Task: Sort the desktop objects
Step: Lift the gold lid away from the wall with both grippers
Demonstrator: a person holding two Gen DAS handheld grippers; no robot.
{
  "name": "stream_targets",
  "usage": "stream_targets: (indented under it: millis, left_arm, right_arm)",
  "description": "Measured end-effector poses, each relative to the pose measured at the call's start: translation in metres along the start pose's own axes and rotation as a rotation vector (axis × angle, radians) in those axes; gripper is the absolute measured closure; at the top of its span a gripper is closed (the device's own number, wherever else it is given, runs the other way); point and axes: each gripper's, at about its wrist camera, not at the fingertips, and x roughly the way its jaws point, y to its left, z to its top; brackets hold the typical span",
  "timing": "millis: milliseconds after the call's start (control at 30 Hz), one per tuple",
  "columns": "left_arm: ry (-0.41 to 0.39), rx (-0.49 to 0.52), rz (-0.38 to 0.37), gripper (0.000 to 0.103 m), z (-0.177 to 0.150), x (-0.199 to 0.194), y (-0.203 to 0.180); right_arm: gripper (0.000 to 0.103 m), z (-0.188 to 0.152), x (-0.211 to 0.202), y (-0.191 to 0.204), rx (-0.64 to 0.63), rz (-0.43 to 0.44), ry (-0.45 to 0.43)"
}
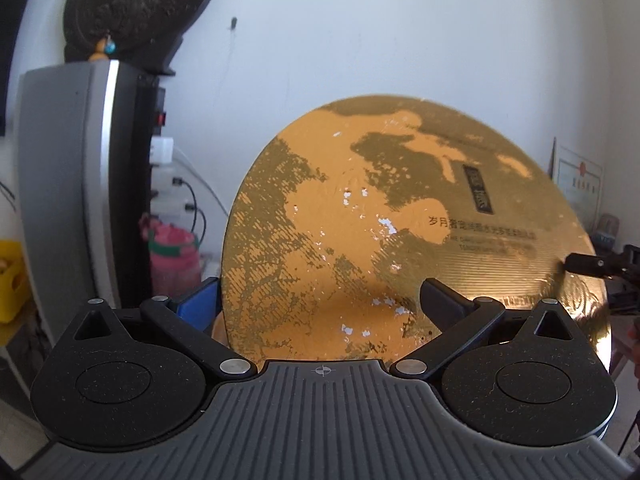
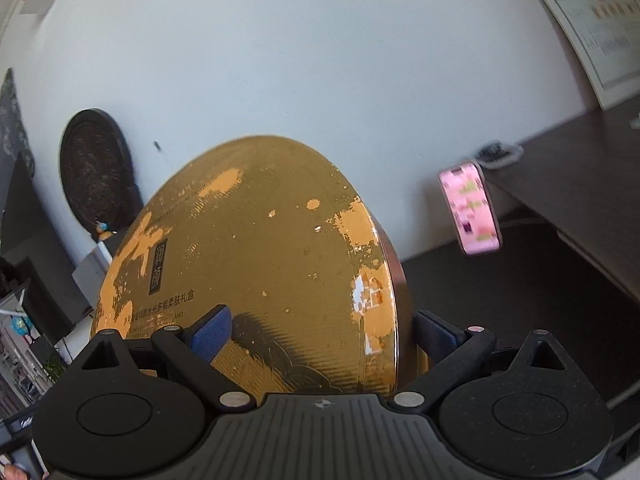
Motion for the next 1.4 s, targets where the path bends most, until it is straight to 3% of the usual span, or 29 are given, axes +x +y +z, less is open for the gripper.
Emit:
stream_targets:
  millis: [167, 533, 733, 1100, 1400]
  left_arm:
    - [0.057, 0.011, 0.028, 0.001, -0.016, 0.008, -0.005]
    - [0.164, -0.033, 0.055, 0.001, -0.040, 0.033, -0.001]
    - [0.167, -0.029, 0.043, 0.001, -0.043, 0.044, -0.004]
    - [0.154, -0.067, 0.087, 0.001, -0.026, 0.076, 0.028]
    - [0.164, -0.076, 0.111, 0.001, -0.026, 0.104, 0.036]
  right_arm:
    - [0.005, -0.015, 0.012, -0.014, 0.049, -0.038, 0.080]
    - [0.005, -0.028, 0.019, -0.018, 0.050, -0.089, 0.151]
    - [0.005, -0.028, 0.026, -0.024, 0.063, -0.107, 0.163]
    - [0.005, -0.012, 0.088, -0.015, 0.074, -0.081, 0.211]
    - [0.005, -0.020, 0.115, -0.024, 0.121, -0.099, 0.230]
